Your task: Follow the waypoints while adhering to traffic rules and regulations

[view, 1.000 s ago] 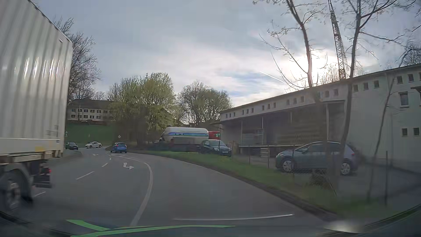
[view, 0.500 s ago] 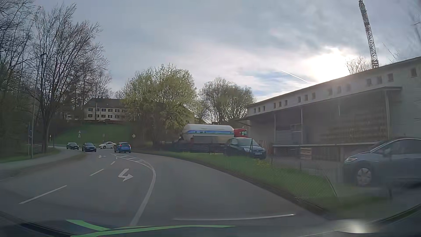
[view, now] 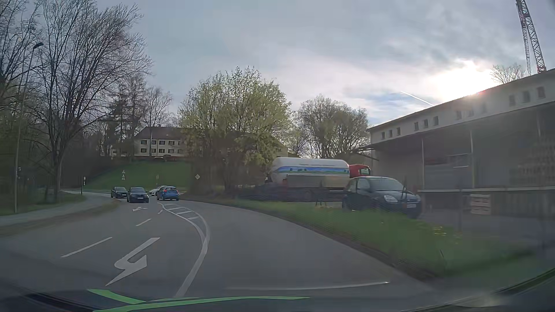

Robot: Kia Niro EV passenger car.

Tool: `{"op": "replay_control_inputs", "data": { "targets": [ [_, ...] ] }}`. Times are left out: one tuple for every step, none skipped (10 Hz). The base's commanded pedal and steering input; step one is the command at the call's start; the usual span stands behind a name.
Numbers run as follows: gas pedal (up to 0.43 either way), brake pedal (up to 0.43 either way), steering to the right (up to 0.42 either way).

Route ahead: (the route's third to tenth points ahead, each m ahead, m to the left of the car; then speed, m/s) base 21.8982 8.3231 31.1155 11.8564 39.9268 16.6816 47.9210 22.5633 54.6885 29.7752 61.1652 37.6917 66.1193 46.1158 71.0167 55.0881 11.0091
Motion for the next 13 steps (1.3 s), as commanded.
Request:
{"op": "replay_control_inputs", "data": {
  "targets": [
    [0.339, 0.000, -0.080],
    [0.339, 0.000, -0.080],
    [0.331, 0.000, -0.080],
    [0.331, 0.000, -0.080],
    [0.331, 0.000, -0.080],
    [0.319, 0.000, -0.080],
    [0.319, 0.000, -0.079],
    [0.319, 0.000, -0.080],
    [0.311, 0.000, -0.079],
    [0.311, 0.000, -0.079],
    [0.299, 0.000, -0.079],
    [0.299, 0.000, -0.079],
    [0.299, 0.000, -0.079]
  ]
}}
